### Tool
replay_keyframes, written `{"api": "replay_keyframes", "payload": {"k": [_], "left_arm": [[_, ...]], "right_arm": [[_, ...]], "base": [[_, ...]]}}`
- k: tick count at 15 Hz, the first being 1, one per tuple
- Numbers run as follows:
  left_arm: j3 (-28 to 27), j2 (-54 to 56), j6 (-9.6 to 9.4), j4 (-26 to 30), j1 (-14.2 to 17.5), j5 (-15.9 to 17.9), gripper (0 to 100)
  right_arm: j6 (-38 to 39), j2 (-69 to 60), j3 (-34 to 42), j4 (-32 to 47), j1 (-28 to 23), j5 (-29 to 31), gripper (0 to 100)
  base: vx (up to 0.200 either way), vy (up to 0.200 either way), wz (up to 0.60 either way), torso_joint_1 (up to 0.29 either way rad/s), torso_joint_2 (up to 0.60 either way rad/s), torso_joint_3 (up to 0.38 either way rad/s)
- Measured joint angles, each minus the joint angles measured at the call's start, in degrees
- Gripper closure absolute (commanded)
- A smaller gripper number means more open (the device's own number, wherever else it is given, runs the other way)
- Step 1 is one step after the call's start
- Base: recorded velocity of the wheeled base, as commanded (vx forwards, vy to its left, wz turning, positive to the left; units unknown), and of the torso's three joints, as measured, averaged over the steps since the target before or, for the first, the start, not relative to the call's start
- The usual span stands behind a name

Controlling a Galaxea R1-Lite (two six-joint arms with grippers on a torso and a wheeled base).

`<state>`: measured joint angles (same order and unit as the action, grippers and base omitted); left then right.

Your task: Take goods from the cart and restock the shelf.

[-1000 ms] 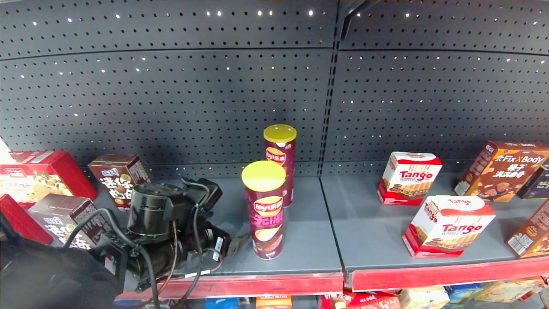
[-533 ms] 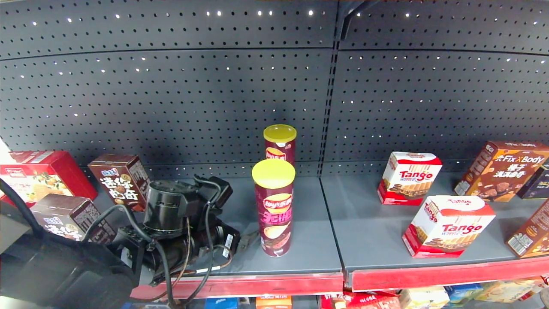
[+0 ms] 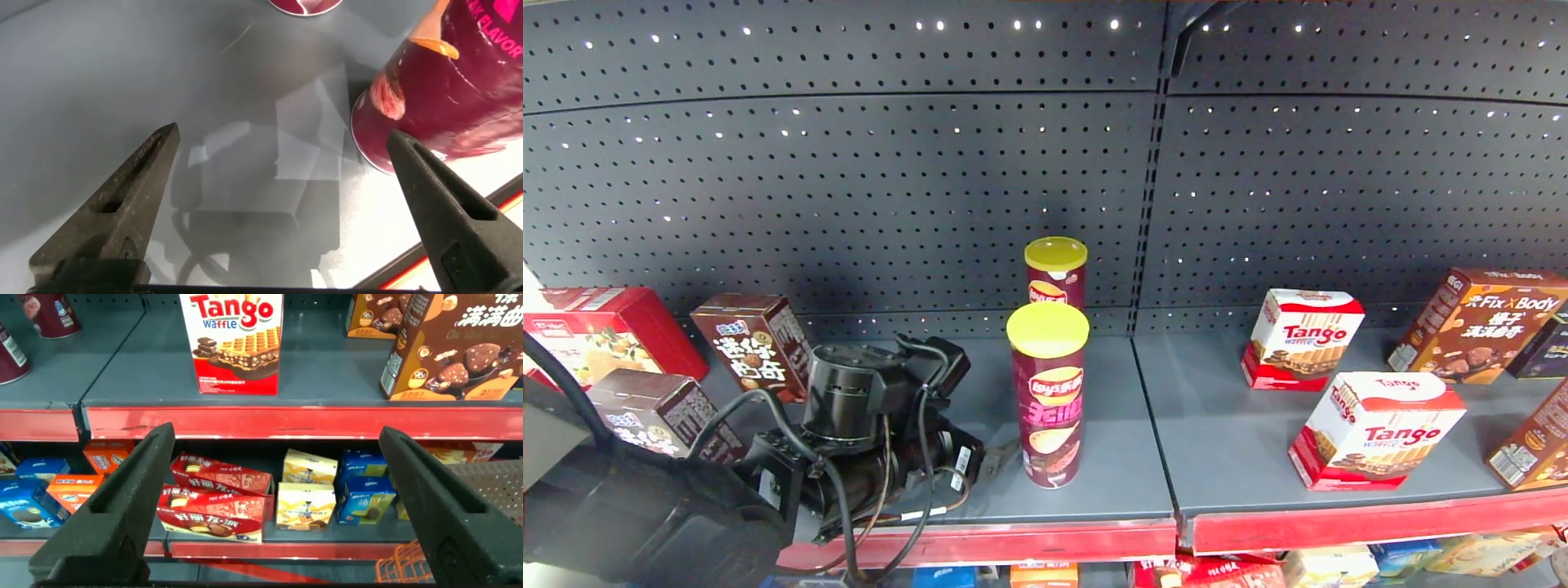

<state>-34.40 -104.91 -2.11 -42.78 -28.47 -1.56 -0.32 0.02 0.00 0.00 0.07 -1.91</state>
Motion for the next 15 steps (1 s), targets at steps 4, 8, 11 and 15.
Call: {"api": "replay_keyframes", "payload": {"k": [4, 8, 11, 15], "left_arm": [[-0.6, -0.46, 0.0, -0.02, -0.06, 0.01, 0], [-1.06, -0.9, 0.09, -0.02, -0.11, -0.1, 0], [-1.15, -1.04, 0.17, -0.02, -0.11, -0.1, 0], [-1.34, -1.17, 0.17, 0.0, -0.11, -0.1, 0]], "right_arm": [[-0.01, 0.0, 0.0, 0.0, -0.02, 0.0, 0], [0.0, 0.0, 0.0, 0.0, -0.02, 0.0, 0], [-0.01, 0.0, 0.0, 0.0, 0.0, 0.0, 0], [-0.01, 0.0, 0.0, 0.0, 0.0, 0.02, 0]], "base": [[0.0, 0.0, 0.0, 0.0, 0.0, 0.0], [0.0, 0.0, 0.0, 0.0, 0.0, 0.0], [0.0, 0.0, 0.0, 0.0, 0.0, 0.0], [0.0, 0.0, 0.0, 0.0, 0.0, 0.0]]}}
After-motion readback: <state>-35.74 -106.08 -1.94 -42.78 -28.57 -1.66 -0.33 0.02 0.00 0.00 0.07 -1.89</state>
